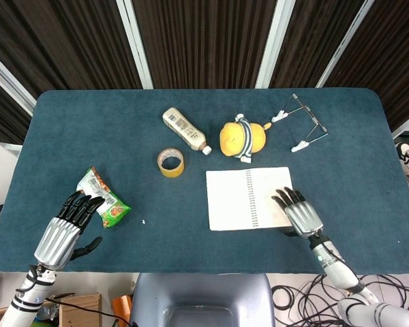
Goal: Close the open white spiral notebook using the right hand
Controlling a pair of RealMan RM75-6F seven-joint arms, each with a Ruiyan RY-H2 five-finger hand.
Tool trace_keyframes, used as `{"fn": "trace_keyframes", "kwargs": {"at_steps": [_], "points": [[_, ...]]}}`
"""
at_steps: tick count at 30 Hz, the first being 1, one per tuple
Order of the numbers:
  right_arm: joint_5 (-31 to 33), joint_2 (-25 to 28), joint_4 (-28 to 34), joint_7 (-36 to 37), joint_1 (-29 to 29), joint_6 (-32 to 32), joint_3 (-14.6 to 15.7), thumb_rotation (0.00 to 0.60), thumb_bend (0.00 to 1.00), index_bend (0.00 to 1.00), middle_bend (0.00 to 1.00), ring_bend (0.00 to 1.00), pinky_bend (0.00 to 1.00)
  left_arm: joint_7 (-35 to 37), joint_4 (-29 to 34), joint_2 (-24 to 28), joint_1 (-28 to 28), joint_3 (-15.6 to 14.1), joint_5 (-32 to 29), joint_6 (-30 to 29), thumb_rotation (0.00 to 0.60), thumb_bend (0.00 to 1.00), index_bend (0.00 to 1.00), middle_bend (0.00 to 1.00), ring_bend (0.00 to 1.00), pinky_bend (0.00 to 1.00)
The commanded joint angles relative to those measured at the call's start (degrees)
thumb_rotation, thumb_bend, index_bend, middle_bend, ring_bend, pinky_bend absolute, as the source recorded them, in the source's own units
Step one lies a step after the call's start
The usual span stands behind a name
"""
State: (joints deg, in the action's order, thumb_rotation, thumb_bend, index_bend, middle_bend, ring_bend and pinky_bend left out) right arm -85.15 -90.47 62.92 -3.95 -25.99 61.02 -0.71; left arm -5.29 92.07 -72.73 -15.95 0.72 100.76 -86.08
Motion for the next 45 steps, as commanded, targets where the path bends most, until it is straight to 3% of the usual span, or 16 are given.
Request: {"fn": "trace_keyframes", "kwargs": {"at_steps": [1,8,12,19,28,38,45], "points": [[0.24,-0.25,-0.53,-0.21,-0.27,-0.51,-0.11,0.600,0.11,0.18,0.08,0.01,0.14,0.10,0.03,0.00,-0.08,0.03,0.04,0.00,0.600,0.24,0.12,0.16,0.12,0.09],[0.69,-0.70,-1.39,0.01,-0.52,-0.87,-0.50,0.600,0.12,0.18,0.08,0.01,0.14,0.35,-0.05,-0.13,-0.15,0.03,0.26,-0.21,0.600,0.24,0.12,0.16,0.12,0.09],[0.18,-0.99,-2.21,0.87,-0.71,-0.18,-0.65,0.600,0.20,0.20,0.09,0.03,0.15,0.53,-0.20,-0.11,-0.09,-0.01,0.43,-0.51,0.600,0.24,0.12,0.16,0.12,0.09],[-0.47,-1.01,-2.81,1.51,-1.21,1.31,-1.38,0.600,0.24,0.22,0.11,0.04,0.15,1.11,-0.65,-0.18,0.12,-0.15,0.50,-0.99,0.600,0.24,0.12,0.16,0.12,0.09],[-1.20,-3.49,-5.17,-0.96,-2.85,1.89,-2.22,0.600,0.24,0.25,0.13,0.06,0.15,2.10,-1.21,-0.47,0.17,-0.10,0.41,-1.36,0.600,0.24,0.12,0.16,0.12,0.09],[-3.77,-8.71,-14.35,-0.57,-3.78,4.50,-1.38,0.600,0.36,0.47,0.20,0.14,0.20,4.18,-1.63,-0.28,0.79,-0.30,0.31,-2.57,0.600,0.24,0.12,0.16,0.12,0.09],[-6.33,-9.93,-19.33,1.33,-4.59,7.56,-0.60,0.600,0.41,0.68,0.24,0.21,0.23,4.70,-1.80,-0.13,0.94,-0.31,0.44,-2.97,0.600,0.24,0.12,0.16,0.12,0.09]]}}
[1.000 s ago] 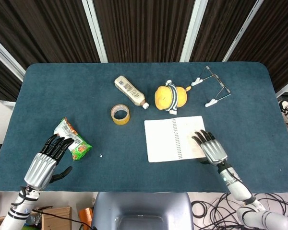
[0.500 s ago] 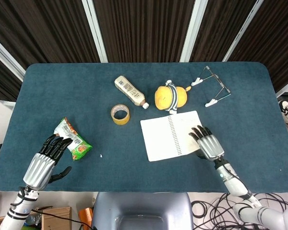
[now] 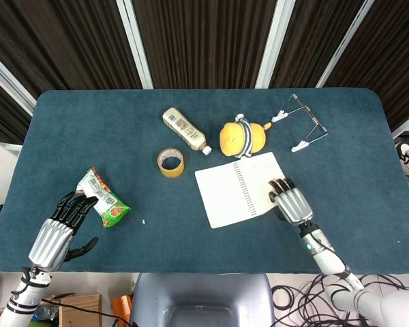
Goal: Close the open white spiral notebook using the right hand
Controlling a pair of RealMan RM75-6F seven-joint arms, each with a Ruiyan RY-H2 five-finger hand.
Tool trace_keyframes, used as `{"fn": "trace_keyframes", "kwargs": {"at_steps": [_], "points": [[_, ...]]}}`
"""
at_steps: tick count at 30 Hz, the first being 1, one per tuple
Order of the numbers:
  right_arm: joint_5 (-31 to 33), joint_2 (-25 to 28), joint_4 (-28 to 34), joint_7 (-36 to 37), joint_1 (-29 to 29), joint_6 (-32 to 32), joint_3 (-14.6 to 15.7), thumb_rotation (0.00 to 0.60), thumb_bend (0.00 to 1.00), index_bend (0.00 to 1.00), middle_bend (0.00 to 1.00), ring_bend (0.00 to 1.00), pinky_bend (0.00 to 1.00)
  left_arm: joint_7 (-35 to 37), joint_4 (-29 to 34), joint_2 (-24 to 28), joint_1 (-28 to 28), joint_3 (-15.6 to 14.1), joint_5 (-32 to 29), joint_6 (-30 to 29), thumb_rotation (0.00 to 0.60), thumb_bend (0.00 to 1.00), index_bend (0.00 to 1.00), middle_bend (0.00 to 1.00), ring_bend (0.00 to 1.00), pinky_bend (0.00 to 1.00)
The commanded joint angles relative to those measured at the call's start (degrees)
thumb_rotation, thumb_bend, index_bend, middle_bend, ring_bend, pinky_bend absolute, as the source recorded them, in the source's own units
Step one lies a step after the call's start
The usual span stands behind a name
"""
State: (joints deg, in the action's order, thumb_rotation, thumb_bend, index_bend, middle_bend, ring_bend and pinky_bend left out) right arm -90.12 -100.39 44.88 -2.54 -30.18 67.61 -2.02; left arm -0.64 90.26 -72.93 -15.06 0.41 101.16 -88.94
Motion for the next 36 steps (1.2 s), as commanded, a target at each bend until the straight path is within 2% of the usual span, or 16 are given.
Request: {"fn": "trace_keyframes", "kwargs": {"at_steps": [1,7,13,20,29,36], "points": [[-1.97,0.38,-1.43,-0.67,-0.46,1.43,1.11,0.600,0.41,0.70,0.24,0.21,0.23,0.09,0.00,0.10,0.09,-0.01,0.07,-0.22,0.600,0.24,0.12,0.16,0.12,0.09],[-7.83,6.71,2.50,-8.99,0.06,6.77,4.90,0.600,0.41,0.71,0.25,0.21,0.22,0.47,-0.03,0.25,0.38,-0.02,0.10,-0.72,0.600,0.24,0.12,0.16,0.12,0.09],[-14.72,16.34,12.81,-19.85,0.04,11.31,8.41,0.600,0.41,0.71,0.26,0.21,0.18,0.25,0.14,0.22,0.50,-0.17,0.29,-0.76,0.600,0.24,0.12,0.16,0.12,0.09],[-22.99,23.94,22.12,-27.53,-3.44,11.30,10.39,0.600,0.41,0.73,0.28,0.21,0.05,-0.31,0.89,0.45,0.46,-0.14,0.61,-0.75,0.600,0.24,0.12,0.16,0.12,0.09],[-31.34,23.93,23.47,-25.33,-12.40,4.95,10.76,0.600,0.41,0.74,0.28,0.17,0.00,-1.07,1.80,0.69,0.45,-0.31,0.66,-0.23,0.600,0.24,0.12,0.16,0.12,0.09],[-35.23,19.26,17.96,-18.62,-17.80,3.47,11.18,0.600,0.41,0.70,0.28,0.13,0.00,-0.68,1.56,0.52,0.56,-0.36,0.31,-0.01,0.600,0.24,0.12,0.16,0.12,0.09]]}}
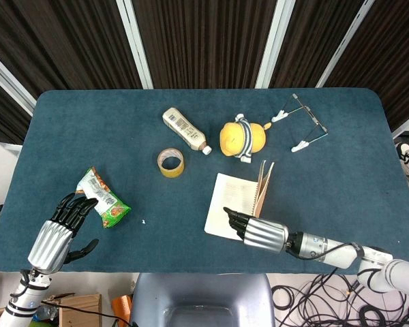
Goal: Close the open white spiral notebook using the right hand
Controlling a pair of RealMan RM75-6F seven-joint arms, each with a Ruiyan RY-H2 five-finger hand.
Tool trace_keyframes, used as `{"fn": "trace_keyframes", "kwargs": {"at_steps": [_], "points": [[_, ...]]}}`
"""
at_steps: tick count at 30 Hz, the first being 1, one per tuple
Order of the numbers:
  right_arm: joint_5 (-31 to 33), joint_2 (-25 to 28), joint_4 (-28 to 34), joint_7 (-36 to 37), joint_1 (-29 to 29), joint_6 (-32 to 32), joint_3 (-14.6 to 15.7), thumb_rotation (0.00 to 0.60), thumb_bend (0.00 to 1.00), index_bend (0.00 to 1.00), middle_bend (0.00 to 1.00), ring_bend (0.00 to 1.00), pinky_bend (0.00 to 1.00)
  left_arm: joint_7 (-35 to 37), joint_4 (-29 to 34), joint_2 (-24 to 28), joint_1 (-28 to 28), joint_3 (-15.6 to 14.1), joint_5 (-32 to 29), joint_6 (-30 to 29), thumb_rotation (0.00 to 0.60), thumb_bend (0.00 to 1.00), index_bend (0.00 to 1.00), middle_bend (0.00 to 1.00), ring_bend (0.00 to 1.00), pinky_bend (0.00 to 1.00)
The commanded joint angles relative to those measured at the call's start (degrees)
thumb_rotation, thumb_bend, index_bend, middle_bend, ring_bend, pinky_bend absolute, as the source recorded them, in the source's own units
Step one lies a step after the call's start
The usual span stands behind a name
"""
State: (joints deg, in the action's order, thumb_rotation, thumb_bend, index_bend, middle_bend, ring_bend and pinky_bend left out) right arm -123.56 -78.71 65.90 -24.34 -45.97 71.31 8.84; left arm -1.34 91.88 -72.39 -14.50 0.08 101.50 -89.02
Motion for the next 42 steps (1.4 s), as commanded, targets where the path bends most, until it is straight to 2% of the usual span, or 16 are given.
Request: {"fn": "trace_keyframes", "kwargs": {"at_steps": [1,3,5,7,9,14,17,21,24,29,32,36,42], "points": [[-2.46,-3.55,-4.80,4.50,-2.82,0.14,0.43,0.600,0.40,0.69,0.28,0.12,0.00,0.04,-0.08,0.01,0.02,-0.06,-0.11,0.16,0.600,0.24,0.12,0.16,0.12,0.09],[-2.91,-5.25,-7.12,6.44,-3.68,0.71,0.51,0.600,0.39,0.64,0.28,0.07,0.00,0.11,-0.06,0.09,0.04,-0.03,-0.25,0.21,0.600,0.24,0.12,0.16,0.12,0.09],[-2.81,-7.10,-9.16,7.94,-3.97,1.73,0.37,0.600,0.33,0.59,0.26,0.01,0.00,0.33,-0.15,0.03,0.19,-0.01,-0.34,0.01,0.600,0.24,0.12,0.16,0.12,0.09],[-2.81,-8.81,-11.27,9.19,-3.95,3.53,0.27,0.600,0.25,0.50,0.22,0.00,0.00,0.64,-0.42,-0.08,0.36,-0.04,-0.53,-0.14,0.600,0.24,0.12,0.16,0.12,0.09],[-2.80,-10.20,-13.29,10.63,-4.03,4.83,0.43,0.600,0.19,0.38,0.15,0.00,0.00,0.94,-0.64,-0.11,0.42,-0.07,-0.77,-0.02,0.600,0.24,0.12,0.16,0.12,0.09],[-1.28,-12.90,-16.03,12.55,-3.93,6.90,-0.38,0.600,0.15,0.10,0.01,0.00,0.00,1.30,-0.85,-0.22,0.31,0.01,-0.63,-0.03,0.600,0.24,0.12,0.16,0.12,0.09],[0.04,-13.75,-16.82,12.87,-3.42,9.16,-1.42,0.600,0.15,0.01,0.00,0.00,0.00,1.22,-0.91,-0.11,0.30,0.03,-0.55,-0.03,0.600,0.24,0.12,0.16,0.12,0.09],[3.87,-12.31,-14.89,12.06,-1.02,11.13,-3.13,0.600,0.15,0.04,0.00,0.00,0.00,1.29,-0.99,0.16,0.42,0.23,-0.91,-0.19,0.600,0.24,0.12,0.16,0.12,0.09],[8.03,-10.25,-11.49,12.67,1.94,12.24,-4.30,0.600,0.16,0.12,0.02,0.01,0.01,1.51,-1.23,0.09,0.51,0.28,-1.18,-0.18,0.600,0.24,0.12,0.16,0.12,0.09],[13.88,-6.91,-5.72,14.97,7.44,14.12,-4.66,0.600,0.35,0.18,0.17,0.17,0.20,1.54,-1.61,-0.16,0.74,0.20,-1.42,-0.22,0.600,0.24,0.12,0.16,0.12,0.09],[16.56,-5.66,-3.39,16.12,10.67,14.80,-4.19,0.600,0.43,0.19,0.23,0.28,0.29,1.66,-1.68,-0.21,0.82,0.24,-1.63,-0.22,0.600,0.24,0.12,0.16,0.12,0.09],[20.64,-4.11,0.60,17.80,12.97,10.23,-2.99,0.600,0.45,0.16,0.28,0.30,0.34,1.37,-1.55,-0.22,0.66,0.25,-1.59,0.15,0.600,0.24,0.12,0.16,0.12,0.09],[26.13,-3.46,5.08,18.83,11.59,-1.63,-2.95,0.600,0.45,0.06,0.25,0.21,0.28,0.84,-1.10,-0.30,0.49,0.26,-1.46,0.46,0.600,0.24,0.12,0.16,0.12,0.09]]}}
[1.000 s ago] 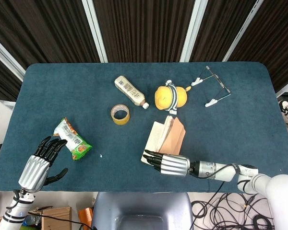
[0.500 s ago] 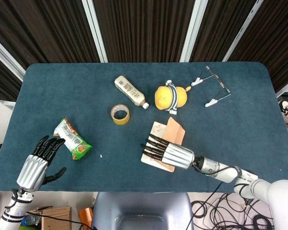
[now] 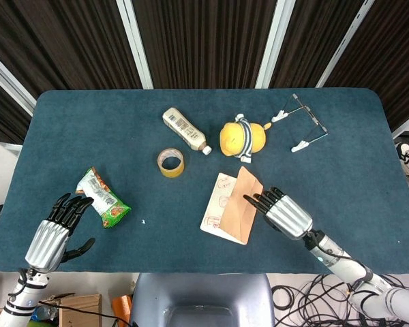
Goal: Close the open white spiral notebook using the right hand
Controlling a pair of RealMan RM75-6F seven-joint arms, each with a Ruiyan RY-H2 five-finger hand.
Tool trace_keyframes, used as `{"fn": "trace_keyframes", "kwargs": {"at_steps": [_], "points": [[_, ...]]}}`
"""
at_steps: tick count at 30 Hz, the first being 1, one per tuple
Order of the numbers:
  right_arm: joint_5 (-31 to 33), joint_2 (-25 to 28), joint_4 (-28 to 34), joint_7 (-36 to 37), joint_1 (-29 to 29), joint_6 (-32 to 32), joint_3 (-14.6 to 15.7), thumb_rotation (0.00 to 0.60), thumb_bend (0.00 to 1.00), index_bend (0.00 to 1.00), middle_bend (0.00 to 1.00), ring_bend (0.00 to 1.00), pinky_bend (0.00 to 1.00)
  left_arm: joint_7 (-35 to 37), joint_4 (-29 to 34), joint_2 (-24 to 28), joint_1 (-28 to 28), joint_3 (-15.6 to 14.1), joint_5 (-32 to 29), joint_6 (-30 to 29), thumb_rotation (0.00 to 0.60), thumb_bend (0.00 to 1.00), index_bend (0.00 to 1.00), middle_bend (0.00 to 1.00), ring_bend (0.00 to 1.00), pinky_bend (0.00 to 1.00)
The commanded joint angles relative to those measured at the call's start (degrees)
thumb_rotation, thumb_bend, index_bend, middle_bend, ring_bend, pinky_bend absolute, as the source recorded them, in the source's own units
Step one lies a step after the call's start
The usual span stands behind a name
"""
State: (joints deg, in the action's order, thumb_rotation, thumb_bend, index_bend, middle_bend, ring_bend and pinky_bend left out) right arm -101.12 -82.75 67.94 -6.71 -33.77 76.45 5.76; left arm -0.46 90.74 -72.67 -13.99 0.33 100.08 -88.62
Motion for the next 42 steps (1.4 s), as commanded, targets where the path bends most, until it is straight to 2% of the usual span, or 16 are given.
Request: {"fn": "trace_keyframes", "kwargs": {"at_steps": [1,7,15,21,24,27,30,32,34,35,38,42], "points": [[4.33,-0.05,2.95,2.00,-1.13,-8.30,-0.26,0.600,0.45,0.05,0.24,0.20,0.27,-0.07,0.09,0.00,-0.04,0.02,-0.12,0.17,0.600,0.24,0.12,0.16,0.12,0.09],[5.97,-4.58,0.09,6.76,-3.49,-13.10,-2.18,0.600,0.45,0.05,0.23,0.19,0.25,-0.23,0.38,0.27,0.00,-0.02,-0.27,0.36,0.600,0.24,0.12,0.15,0.12,0.09],[6.60,-8.78,-3.92,10.14,-5.07,-17.02,-2.46,0.600,0.45,0.04,0.22,0.18,0.25,-0.51,0.98,0.66,-0.15,0.10,-0.28,0.60,0.600,0.24,0.12,0.15,0.12,0.09],[7.18,-9.72,-5.72,12.57,-4.22,-16.78,-2.26,0.600,0.45,0.02,0.22,0.18,0.25,-0.54,1.01,0.71,-0.37,0.14,-0.46,1.13,0.600,0.24,0.12,0.15,0.12,0.09],[6.80,-8.60,-5.75,13.68,-3.16,-13.19,-2.95,0.600,0.45,0.02,0.22,0.18,0.25,-0.66,1.02,0.92,-0.38,0.20,-0.44,1.09,0.600,0.24,0.12,0.15,0.12,0.09],[6.59,-5.76,-3.86,16.02,-0.79,-5.90,-4.61,0.600,0.45,0.03,0.22,0.18,0.25,-0.86,1.01,1.32,-0.18,0.24,-0.81,1.02,0.600,0.24,0.12,0.15,0.12,0.09],[7.51,-0.11,0.84,15.60,2.83,0.93,-5.99,0.600,0.45,0.03,0.21,0.18,0.25,-2.09,0.70,2.02,0.44,0.44,-2.07,0.91,0.600,0.24,0.12,0.15,0.12,0.09],[7.68,0.95,1.94,15.21,3.40,1.53,-5.98,0.600,0.45,0.02,0.20,0.16,0.24,-2.35,0.69,2.12,0.56,0.47,-2.29,0.89,0.600,0.24,0.12,0.15,0.12,0.09],[8.49,3.37,4.17,14.27,4.73,2.55,-6.03,0.600,0.40,0.01,0.16,0.11,0.21,-2.97,0.58,2.42,0.92,0.54,-2.95,0.82,0.600,0.24,0.12,0.15,0.12,0.09],[9.32,5.43,6.15,13.42,5.84,3.09,-5.95,0.600,0.34,0.00,0.11,0.06,0.15,-3.35,0.53,2.73,1.21,0.57,-3.51,0.81,0.600,0.24,0.12,0.15,0.12,0.09],[15.48,16.28,17.02,9.99,11.92,3.63,-4.23,0.600,0.19,0.00,0.01,0.00,0.02,-5.66,-0.16,4.60,3.35,0.57,-7.39,0.61,0.600,0.24,0.12,0.15,0.12,0.09],[18.29,20.55,22.75,6.46,16.03,5.78,-3.59,0.600,0.16,0.00,0.00,0.00,0.00,-6.70,-0.25,4.96,4.90,0.11,-9.46,0.68,0.600,0.24,0.12,0.15,0.12,0.09]]}}
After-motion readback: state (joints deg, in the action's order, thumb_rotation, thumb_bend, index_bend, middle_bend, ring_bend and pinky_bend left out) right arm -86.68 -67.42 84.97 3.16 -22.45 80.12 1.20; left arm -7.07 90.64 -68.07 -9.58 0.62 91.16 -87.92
